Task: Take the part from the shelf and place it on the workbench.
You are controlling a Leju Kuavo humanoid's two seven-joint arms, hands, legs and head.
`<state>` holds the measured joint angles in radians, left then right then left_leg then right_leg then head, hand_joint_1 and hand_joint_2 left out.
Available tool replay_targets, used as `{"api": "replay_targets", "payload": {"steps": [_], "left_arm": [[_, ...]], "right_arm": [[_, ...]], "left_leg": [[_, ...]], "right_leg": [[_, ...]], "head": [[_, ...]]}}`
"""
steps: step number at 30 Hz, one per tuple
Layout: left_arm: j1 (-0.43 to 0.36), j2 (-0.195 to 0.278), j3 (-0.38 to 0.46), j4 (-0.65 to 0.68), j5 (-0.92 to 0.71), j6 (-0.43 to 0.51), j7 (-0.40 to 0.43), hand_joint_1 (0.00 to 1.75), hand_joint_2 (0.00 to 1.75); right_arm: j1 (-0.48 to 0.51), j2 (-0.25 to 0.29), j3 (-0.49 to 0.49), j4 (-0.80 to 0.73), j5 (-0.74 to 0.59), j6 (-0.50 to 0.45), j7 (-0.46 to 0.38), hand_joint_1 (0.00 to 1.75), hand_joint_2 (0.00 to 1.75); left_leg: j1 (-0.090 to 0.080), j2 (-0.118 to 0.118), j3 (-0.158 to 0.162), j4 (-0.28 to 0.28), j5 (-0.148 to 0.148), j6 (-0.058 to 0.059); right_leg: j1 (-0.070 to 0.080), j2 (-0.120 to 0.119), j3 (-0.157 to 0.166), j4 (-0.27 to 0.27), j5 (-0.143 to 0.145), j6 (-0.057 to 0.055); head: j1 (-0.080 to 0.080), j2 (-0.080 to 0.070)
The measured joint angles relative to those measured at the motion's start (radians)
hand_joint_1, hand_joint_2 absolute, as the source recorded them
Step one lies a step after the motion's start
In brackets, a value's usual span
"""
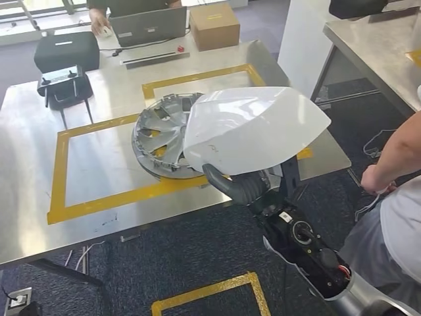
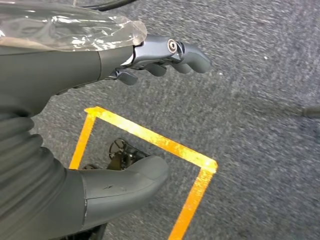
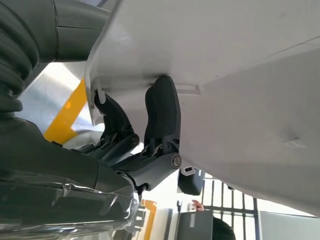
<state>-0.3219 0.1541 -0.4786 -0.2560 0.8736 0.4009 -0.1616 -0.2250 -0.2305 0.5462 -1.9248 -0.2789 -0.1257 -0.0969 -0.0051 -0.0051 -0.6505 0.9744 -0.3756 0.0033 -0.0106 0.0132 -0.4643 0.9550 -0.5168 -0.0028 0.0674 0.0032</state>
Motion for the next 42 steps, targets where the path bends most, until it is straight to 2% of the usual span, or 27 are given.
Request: {"api": "replay_targets", "payload": {"steps": [3, 4, 5, 8, 9, 10, 11, 13, 14, 15, 16, 18, 20, 21, 23, 24, 25, 26, 28, 29, 30, 31, 32, 35, 36, 42], "left_arm": [[-0.001, 0.001, 0.000, 0.000, 0.003, 0.000, 0.000, 0.00, 1.75], [-0.001, 0.000, -0.001, 0.000, 0.003, 0.000, -0.001, 0.00, 1.75], [-0.001, 0.000, -0.001, 0.000, 0.003, -0.001, -0.001, 0.00, 1.75], [-0.001, 0.000, -0.001, 0.000, 0.004, -0.004, -0.002, 0.00, 1.75], [0.000, -0.001, -0.001, 0.000, 0.004, -0.005, -0.002, 0.00, 1.75], [0.001, -0.001, -0.001, 0.000, 0.005, -0.005, -0.002, 0.00, 1.75], [0.002, -0.002, -0.001, 0.000, 0.006, -0.006, -0.002, 0.00, 1.75], [0.002, -0.003, -0.001, 0.000, 0.006, -0.006, -0.002, 0.00, 1.75], [0.001, -0.004, -0.001, 0.000, 0.006, -0.006, -0.002, 0.00, 1.75], [0.000, -0.004, -0.001, 0.000, 0.006, -0.006, -0.003, 0.00, 1.75], [-0.002, -0.004, -0.001, 0.000, 0.005, -0.005, -0.004, 0.00, 1.75], [-0.003, -0.004, -0.001, 0.000, 0.005, -0.005, -0.004, 0.00, 1.75], [-0.004, -0.004, -0.001, 0.000, 0.004, -0.005, -0.005, 0.00, 1.75], [-0.005, -0.004, -0.001, 0.000, 0.003, -0.005, -0.005, 0.00, 1.75], [-0.004, -0.004, -0.001, 0.000, 0.003, -0.004, -0.005, 0.00, 1.75], [-0.003, -0.004, -0.001, 0.000, 0.003, -0.003, -0.005, 0.00, 1.75], [-0.001, -0.005, -0.001, 0.000, 0.003, -0.002, -0.005, 0.00, 1.75], [-0.001, -0.005, -0.001, 0.000, 0.003, -0.001, -0.005, 0.00, 1.75], [-0.002, -0.003, -0.001, 0.000, 0.002, 0.001, -0.005, 0.00, 1.75], [-0.004, -0.002, -0.001, 0.000, 0.002, 0.001, -0.005, 0.00, 1.75], [-0.005, -0.002, -0.001, 0.000, 0.002, 0.001, -0.005, 0.00, 1.75], [-0.005, -0.001, -0.001, 0.000, 0.002, 0.002, -0.005, 0.00, 1.75], [-0.005, -0.001, -0.001, 0.000, 0.001, 0.004, -0.005, 0.00, 1.75], [-0.002, 0.000, -0.001, 0.000, -0.001, 0.009, -0.005, 0.00, 1.75], [-0.002, 0.000, -0.001, 0.000, -0.002, 0.010, -0.005, 0.00, 1.75], [-0.002, -0.002, -0.003, 0.000, -0.012, 0.012, -0.005, 0.00, 1.75]], "right_arm": [[0.000, 0.000, 0.000, -0.001, 0.001, 0.001, 0.000, 1.75, 1.75], [-0.001, 0.000, -0.001, -0.001, 0.002, 0.001, -0.001, 1.75, 1.75], [-0.003, 0.000, -0.001, -0.001, 0.002, 0.002, -0.002, 1.75, 1.75], [0.001, 0.000, -0.002, -0.001, 0.003, 0.006, -0.003, 1.75, 1.75], [0.003, 0.000, -0.001, -0.001, 0.003, 0.007, -0.003, 1.75, 1.75], [0.003, 0.000, -0.002, 0.000, 0.004, 0.008, -0.003, 1.75, 1.75], [0.003, 0.000, -0.002, 0.000, 0.004, 0.008, -0.003, 1.75, 1.75], [0.004, 0.000, -0.002, 0.001, 0.005, 0.010, -0.004, 1.75, 1.75], [0.003, 0.000, -0.002, 0.001, 0.005, 0.011, -0.004, 1.75, 1.75], [0.004, 0.000, -0.002, 0.001, 0.006, 0.014, -0.004, 1.75, 1.75], [0.004, 0.001, -0.002, 0.001, 0.006, 0.016, -0.005, 1.75, 1.75], [0.004, 0.002, -0.002, 0.001, 0.007, 0.019, -0.005, 1.75, 1.75], [0.002, 0.002, -0.004, 0.000, 0.007, 0.019, -0.006, 1.75, 1.75], [0.002, 0.002, -0.004, 0.000, 0.007, 0.019, -0.007, 1.75, 1.75], [0.001, 0.002, -0.003, 0.000, 0.007, 0.020, -0.008, 1.75, 1.75], [0.001, 0.002, -0.003, 0.000, 0.007, 0.021, -0.008, 1.75, 1.75], [0.001, 0.002, -0.003, 0.000, 0.007, 0.021, -0.008, 1.75, 1.75], [0.001, 0.002, -0.003, 0.001, 0.007, 0.021, -0.008, 1.75, 1.75], [0.001, 0.002, -0.004, 0.001, 0.007, 0.022, -0.008, 1.75, 1.75], [0.001, 0.002, -0.004, 0.001, 0.008, 0.023, -0.009, 1.75, 1.75], [0.001, 0.002, -0.004, 0.001, 0.008, 0.025, -0.009, 1.75, 1.75], [0.002, 0.002, -0.004, 0.001, 0.009, 0.027, -0.010, 1.75, 1.75], [0.003, 0.002, -0.004, 0.001, 0.010, 0.030, -0.011, 1.75, 1.75], [0.004, 0.002, -0.008, 0.001, 0.014, 0.039, -0.014, 1.75, 1.75], [0.004, 0.002, -0.010, 0.001, 0.014, 0.041, -0.015, 1.75, 1.75], [0.004, 0.002, -0.014, 0.001, 0.024, 0.038, -0.004, 1.75, 1.75]], "left_leg": [[0.000, -0.001, 0.021, -0.017, -0.011, 0.011], [0.002, -0.001, 0.033, -0.022, -0.016, 0.016], [0.004, -0.002, 0.046, -0.026, -0.021, 0.021], [0.003, -0.002, 0.075, -0.029, -0.044, 0.030], [0.003, -0.003, 0.087, -0.029, -0.053, 0.030], [0.002, -0.004, 0.101, -0.029, -0.064, 0.030], [0.003, -0.005, 0.117, -0.029, -0.075, 0.029], [0.002, -0.006, 0.147, -0.027, -0.097, 0.023], [0.001, -0.007, 0.153, -0.025, -0.105, 0.018], [0.000, -0.007, 0.154, -0.023, -0.112, 0.013], [-0.001, -0.007, 0.153, -0.021, -0.117, 0.007], [0.000, -0.006, 0.150, -0.017, -0.122, -0.003], [0.002, -0.005, 0.126, 0.036, -0.136, -0.012], [0.004, -0.004, 0.094, 0.094, -0.154, -0.018], [0.008, -0.003, 0.006, 0.226, -0.196, -0.028], [0.010, -0.003, -0.030, 0.266, -0.205, -0.032], [0.012, -0.003, -0.048, 0.270, -0.194, -0.033], [0.013, -0.002, -0.047, 0.236, -0.163, -0.033], [0.012, -0.002, -0.005, 0.098, -0.074, -0.026], [0.010, -0.001, 0.016, 0.038, -0.050, -0.021], [0.007, -0.001, 0.029, 0.001, -0.036, -0.014], [0.004, -0.001, 0.034, -0.013, -0.034, -0.008], [0.003, -0.002, 0.036, -0.015, -0.034, -0.007], [0.005, -0.004, 0.040, -0.019, -0.023, -0.013], [0.004, -0.005, 0.040, -0.018, -0.024, -0.012], [0.003, -0.005, 0.043, -0.018, -0.030, -0.002]], "right_leg": [[0.002, 0.001, 0.013, 0.002, -0.009, 0.016], [0.002, -0.001, 0.007, 0.024, -0.014, 0.020], [0.001, -0.002, -0.014, 0.065, -0.024, 0.023], [0.001, -0.004, -0.136, 0.256, -0.084, 0.028], [0.001, -0.005, -0.167, 0.287, -0.098, 0.030], [0.000, -0.005, -0.184, 0.284, -0.094, 0.032], [0.000, -0.005, -0.186, 0.249, -0.065, 0.034], [0.001, -0.006, -0.167, 0.125, 0.041, 0.031], [0.003, -0.007, -0.159, 0.073, 0.078, 0.027], [0.006, -0.006, -0.152, 0.042, 0.102, 0.021], [0.008, -0.005, -0.150, 0.031, 0.105, 0.014], [0.008, -0.004, -0.138, 0.025, 0.106, 0.002], [0.004, -0.004, -0.124, 0.016, 0.104, -0.006], [0.002, -0.005, -0.116, 0.012, 0.101, -0.009], [0.002, -0.006, -0.108, 0.011, 0.093, -0.014], [0.002, -0.006, -0.105, 0.011, 0.089, -0.015], [0.002, -0.005, -0.101, 0.011, 0.085, -0.015], [0.002, -0.004, -0.095, 0.011, 0.081, -0.015], [0.002, -0.003, -0.084, 0.011, 0.073, -0.012], [0.003, -0.002, -0.081, 0.011, 0.070, -0.008], [0.003, -0.002, -0.081, 0.011, 0.066, -0.004], [0.004, -0.002, -0.080, 0.011, 0.063, 0.002], [0.006, -0.002, -0.081, 0.012, 0.058, 0.002], [0.009, -0.005, -0.077, 0.011, 0.051, -0.019], [0.008, -0.005, -0.075, 0.008, 0.053, -0.021], [0.008, -0.005, -0.063, -0.009, 0.055, -0.001]], "head": [[-0.001, 0.000], [0.001, 0.000], [0.003, 0.000], [0.006, 0.000], [0.006, 0.000], [0.006, 0.000], [0.008, 0.000], [0.009, 0.000], [0.010, 0.000], [0.009, 0.000], [0.007, 0.000], [0.005, 0.000], [0.003, 0.000], [0.002, 0.000], [0.001, 0.000], [0.001, 0.000], [0.001, 0.000], [0.001, 0.000], [0.001, 0.000], [0.001, 0.000], [0.001, 0.000], [0.001, 0.000], [0.002, 0.000], [0.004, 0.000], [0.005, 0.000], [0.005, 0.000]]}}
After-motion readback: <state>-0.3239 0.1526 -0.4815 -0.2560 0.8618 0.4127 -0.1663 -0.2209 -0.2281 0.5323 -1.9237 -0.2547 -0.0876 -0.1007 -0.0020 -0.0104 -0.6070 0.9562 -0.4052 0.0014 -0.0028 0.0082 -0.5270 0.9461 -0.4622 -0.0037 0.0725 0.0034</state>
